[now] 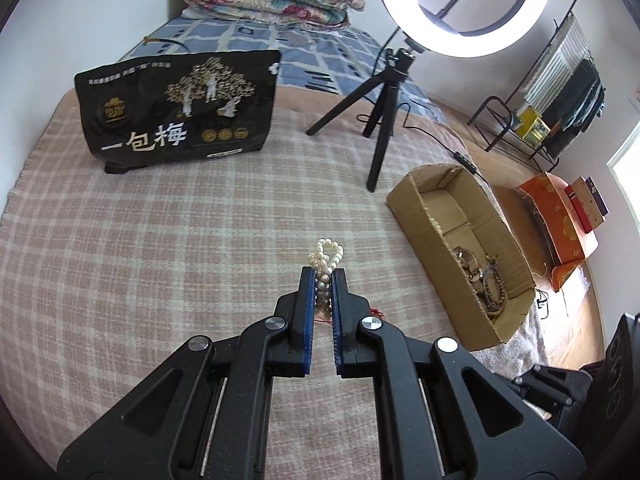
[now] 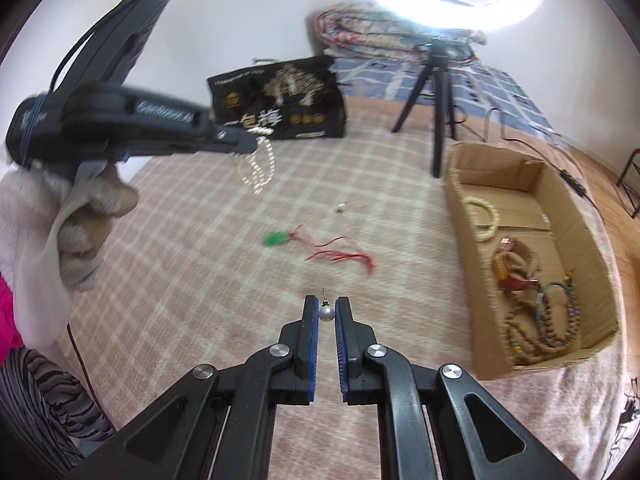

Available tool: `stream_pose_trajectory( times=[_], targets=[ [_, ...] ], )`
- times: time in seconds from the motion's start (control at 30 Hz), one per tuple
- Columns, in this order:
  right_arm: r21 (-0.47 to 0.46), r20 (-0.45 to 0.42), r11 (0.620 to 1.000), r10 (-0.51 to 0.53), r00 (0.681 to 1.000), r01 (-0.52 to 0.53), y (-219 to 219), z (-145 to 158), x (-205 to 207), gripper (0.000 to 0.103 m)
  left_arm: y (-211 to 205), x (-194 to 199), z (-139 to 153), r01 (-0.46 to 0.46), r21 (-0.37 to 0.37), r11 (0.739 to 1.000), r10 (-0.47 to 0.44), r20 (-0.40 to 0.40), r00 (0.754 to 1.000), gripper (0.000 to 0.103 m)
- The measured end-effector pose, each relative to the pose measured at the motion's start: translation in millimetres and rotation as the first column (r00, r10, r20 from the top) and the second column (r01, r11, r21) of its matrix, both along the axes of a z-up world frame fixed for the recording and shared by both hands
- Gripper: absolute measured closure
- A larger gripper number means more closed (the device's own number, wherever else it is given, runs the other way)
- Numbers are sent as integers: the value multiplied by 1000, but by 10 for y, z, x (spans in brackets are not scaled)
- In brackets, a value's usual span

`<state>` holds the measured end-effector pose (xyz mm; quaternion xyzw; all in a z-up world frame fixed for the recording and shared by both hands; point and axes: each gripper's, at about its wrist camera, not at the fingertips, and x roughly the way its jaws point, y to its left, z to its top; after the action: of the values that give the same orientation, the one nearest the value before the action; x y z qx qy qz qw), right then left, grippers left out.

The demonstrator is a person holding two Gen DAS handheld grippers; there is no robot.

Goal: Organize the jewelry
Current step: 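Carry necklace and earring into the cardboard box and open both grippers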

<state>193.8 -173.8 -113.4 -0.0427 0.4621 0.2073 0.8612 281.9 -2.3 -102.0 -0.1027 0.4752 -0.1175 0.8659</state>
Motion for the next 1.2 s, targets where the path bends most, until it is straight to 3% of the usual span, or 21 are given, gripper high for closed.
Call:
stream_pose_trajectory(
  times=[0.57,1.2],
  targets=[
    [20,25,984,-179,984,178,-737,200,442,97,-743,-89,205,135,-5,991,-134,71,988,98],
    [30,33,949,-314,949,313,-1417,211,1165,97,-1565,-145,113,239,-50,970,-236,65,970,98]
  ],
)
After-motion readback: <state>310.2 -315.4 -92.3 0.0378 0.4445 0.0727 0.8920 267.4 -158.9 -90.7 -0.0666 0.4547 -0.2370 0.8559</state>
